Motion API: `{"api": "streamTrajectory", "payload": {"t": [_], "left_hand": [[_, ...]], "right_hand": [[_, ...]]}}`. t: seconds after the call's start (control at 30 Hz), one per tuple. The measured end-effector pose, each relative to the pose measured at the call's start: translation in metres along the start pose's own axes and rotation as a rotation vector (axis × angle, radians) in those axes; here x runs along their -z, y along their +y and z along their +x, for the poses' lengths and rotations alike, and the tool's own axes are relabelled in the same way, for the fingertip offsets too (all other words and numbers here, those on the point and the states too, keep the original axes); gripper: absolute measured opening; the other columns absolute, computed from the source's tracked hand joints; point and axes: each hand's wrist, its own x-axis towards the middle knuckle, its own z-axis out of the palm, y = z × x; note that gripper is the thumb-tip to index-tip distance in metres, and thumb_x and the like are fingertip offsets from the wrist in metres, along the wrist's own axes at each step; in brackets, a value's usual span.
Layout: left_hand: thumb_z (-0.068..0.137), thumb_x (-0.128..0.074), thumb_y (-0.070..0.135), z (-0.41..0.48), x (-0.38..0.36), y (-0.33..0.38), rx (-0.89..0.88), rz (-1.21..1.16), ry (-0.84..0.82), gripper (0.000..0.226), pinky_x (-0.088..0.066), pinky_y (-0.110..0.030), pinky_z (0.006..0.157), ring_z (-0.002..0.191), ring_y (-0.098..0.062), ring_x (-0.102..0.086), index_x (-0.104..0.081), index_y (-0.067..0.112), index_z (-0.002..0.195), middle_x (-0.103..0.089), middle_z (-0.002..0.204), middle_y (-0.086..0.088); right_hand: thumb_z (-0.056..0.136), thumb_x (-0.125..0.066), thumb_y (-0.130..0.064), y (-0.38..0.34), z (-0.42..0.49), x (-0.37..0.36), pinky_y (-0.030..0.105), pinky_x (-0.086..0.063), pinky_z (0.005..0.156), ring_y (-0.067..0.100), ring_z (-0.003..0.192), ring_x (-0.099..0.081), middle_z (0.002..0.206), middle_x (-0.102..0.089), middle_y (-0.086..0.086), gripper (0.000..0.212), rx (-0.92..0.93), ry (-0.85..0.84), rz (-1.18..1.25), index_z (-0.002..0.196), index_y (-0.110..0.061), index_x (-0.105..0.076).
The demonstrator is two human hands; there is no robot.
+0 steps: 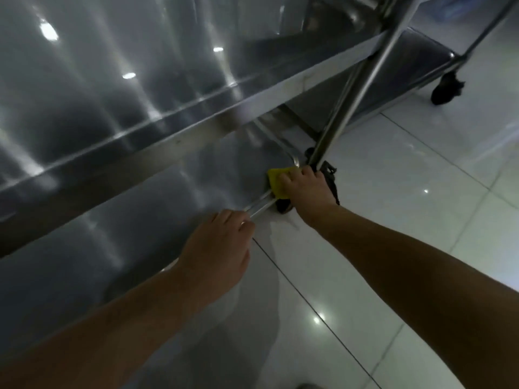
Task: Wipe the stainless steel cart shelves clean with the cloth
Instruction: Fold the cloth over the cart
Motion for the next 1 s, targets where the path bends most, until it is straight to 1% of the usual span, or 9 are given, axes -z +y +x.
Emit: {"api": "streamTrajectory", "payload": {"t": [0.1, 0.3, 0.43, 0.53, 0.6, 0.67, 0.8, 0.9, 1.0], "left_hand": [[0.062, -0.073, 0.025, -0.008, 0.018, 0.017, 0.008, -0.024, -0.040, 0.033, -0.049, -0.031, 0.066, 0.080, -0.018, -0.059, -0.065, 0.017, 0.093, -0.062, 0.094, 0.001], [0.044, -0.088, 0.030, -0.025, 0.107, 0.061, 0.037, -0.025, -0.141, 0.052, -0.055, -0.031, 0.062, 0.078, -0.019, -0.067, -0.072, 0.013, 0.091, -0.069, 0.089, -0.003], [0.053, -0.087, 0.027, -0.028, 0.185, 0.086, 0.024, -0.045, -0.169, 0.052, -0.054, -0.033, 0.068, 0.083, -0.022, -0.066, -0.069, 0.010, 0.098, -0.068, 0.094, -0.007], [0.090, -0.057, 0.033, -0.021, 0.259, 0.110, 0.063, -0.050, -0.211, 0.042, -0.041, -0.029, 0.091, 0.113, -0.018, -0.050, -0.048, 0.017, 0.127, -0.050, 0.126, -0.001], [0.096, -0.043, 0.035, -0.014, 0.301, 0.121, 0.088, -0.070, -0.197, 0.041, -0.035, -0.027, 0.094, 0.119, -0.016, -0.041, -0.038, 0.020, 0.134, -0.041, 0.133, 0.001], [0.096, -0.041, 0.037, -0.007, 0.341, 0.129, 0.145, -0.121, -0.209, 0.043, -0.037, -0.027, 0.094, 0.119, -0.016, -0.043, -0.037, 0.020, 0.136, -0.043, 0.133, 0.001], [0.096, -0.043, 0.036, 0.003, 0.432, 0.145, 0.325, -0.364, -0.156, 0.030, -0.044, -0.028, 0.078, 0.097, -0.017, -0.058, -0.054, 0.019, 0.117, -0.061, 0.108, 0.001], [0.095, -0.045, 0.038, 0.012, 0.505, 0.155, 0.560, -0.664, -0.094, 0.022, -0.042, -0.030, 0.064, 0.082, -0.015, -0.060, -0.055, 0.019, 0.100, -0.062, 0.090, 0.003], [0.093, -0.050, 0.033, 0.027, 0.568, 0.159, 0.650, -0.962, 0.031, 0.012, -0.052, -0.029, 0.071, 0.080, -0.012, -0.065, -0.058, 0.027, 0.087, -0.067, 0.080, 0.008]], "right_hand": [[0.085, -0.060, -0.002, -0.002, -0.022, 0.026, 0.044, -0.041, 0.099, 0.034, 0.122, -0.046, 0.133, -0.046, 0.012, 0.050, -0.015, -0.032, 0.083, 0.131, -0.014, -0.043], [0.087, -0.055, 0.000, 0.017, -0.095, 0.119, 0.039, -0.042, 0.092, 0.029, 0.113, -0.050, 0.133, -0.047, 0.009, 0.055, -0.002, -0.047, 0.293, 0.137, -0.018, -0.043], [0.086, -0.057, 0.000, 0.035, -0.127, 0.200, 0.040, -0.040, 0.091, 0.031, 0.114, -0.049, 0.131, -0.048, 0.011, 0.060, 0.008, -0.085, 0.341, 0.141, -0.017, -0.038], [0.083, -0.061, 0.000, 0.050, -0.145, 0.266, 0.039, -0.042, 0.084, 0.032, 0.107, -0.053, 0.126, -0.052, 0.011, 0.057, 0.014, -0.027, 0.390, 0.135, -0.016, -0.046], [0.078, -0.065, 0.002, 0.061, -0.154, 0.313, 0.038, -0.045, 0.077, 0.032, 0.098, -0.058, 0.119, -0.057, 0.011, 0.053, 0.024, -0.010, 0.373, 0.127, -0.014, -0.053], [0.069, -0.073, 0.003, 0.074, -0.162, 0.361, 0.037, -0.048, 0.069, 0.032, 0.088, -0.062, 0.109, -0.063, 0.011, 0.053, 0.039, 0.015, 0.380, 0.117, -0.013, -0.060], [0.066, -0.078, -0.004, 0.100, -0.174, 0.451, 0.041, -0.054, 0.068, 0.029, 0.090, -0.064, 0.114, -0.064, 0.007, 0.055, 0.090, 0.112, 0.460, 0.116, -0.016, -0.060], [0.060, -0.083, -0.007, 0.121, -0.176, 0.521, 0.039, -0.055, 0.070, 0.026, 0.090, -0.064, 0.114, -0.065, 0.004, 0.060, 0.160, 0.221, 0.530, 0.114, -0.016, -0.059], [0.068, -0.076, -0.013, 0.135, -0.168, 0.588, 0.034, -0.055, 0.079, 0.024, 0.094, -0.064, 0.113, -0.065, 0.004, 0.049, 0.258, 0.369, 0.534, 0.114, -0.015, -0.061]]}}
